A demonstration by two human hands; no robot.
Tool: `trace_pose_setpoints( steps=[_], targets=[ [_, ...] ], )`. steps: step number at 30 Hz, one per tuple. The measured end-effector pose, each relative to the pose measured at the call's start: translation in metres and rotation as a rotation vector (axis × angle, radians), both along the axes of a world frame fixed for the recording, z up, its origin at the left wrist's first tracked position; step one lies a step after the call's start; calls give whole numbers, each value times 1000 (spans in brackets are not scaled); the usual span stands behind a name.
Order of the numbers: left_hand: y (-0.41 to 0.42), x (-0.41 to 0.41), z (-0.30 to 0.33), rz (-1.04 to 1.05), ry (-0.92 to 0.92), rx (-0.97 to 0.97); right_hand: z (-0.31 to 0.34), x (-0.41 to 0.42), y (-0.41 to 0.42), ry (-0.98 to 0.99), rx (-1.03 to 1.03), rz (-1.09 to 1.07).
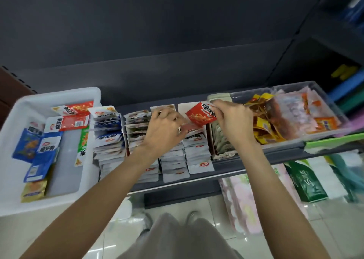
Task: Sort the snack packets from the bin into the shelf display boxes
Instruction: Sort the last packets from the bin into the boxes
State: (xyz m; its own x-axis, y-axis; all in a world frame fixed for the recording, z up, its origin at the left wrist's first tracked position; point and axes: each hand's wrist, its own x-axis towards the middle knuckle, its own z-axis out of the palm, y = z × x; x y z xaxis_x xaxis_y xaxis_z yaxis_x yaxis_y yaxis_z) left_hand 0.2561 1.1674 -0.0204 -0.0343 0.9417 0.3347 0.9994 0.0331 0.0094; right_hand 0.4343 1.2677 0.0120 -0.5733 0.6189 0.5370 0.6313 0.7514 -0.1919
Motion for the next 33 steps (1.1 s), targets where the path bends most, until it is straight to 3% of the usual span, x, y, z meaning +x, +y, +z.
trace_pose_setpoints(
  steps=[7,9,11,15,18,21,25,27,30,33],
  targets=[
    [-4,8,-10,-16,50,-44,-18,-55,6,-701,73,196],
    [-7,5,-11,-22,48,-45,-24,-55,1,-751,73,241],
    [-10,3,-12,-51,32,-19,-21,-53,-1,-741,62,252],
    [-24,0,0,-92,-87,126,-9,-44,-3,-670,-251,292],
    [-50,-10,17,10,-215,320,7,-36,-16,-294,-235,247],
    [-94,-38,30,207,-345,488,28,-45,-45,139,-356,240],
    [-162,-100,27,463,-430,582,39,-94,-97,363,-490,345],
    [-192,-140,18,594,-528,494,40,-129,-127,357,-548,449],
    [-232,-206,-14,761,-596,196,24,-194,-172,227,-641,568],
    [-257,-262,-45,736,-566,-150,-8,-264,-212,50,-807,529]
  ],
)
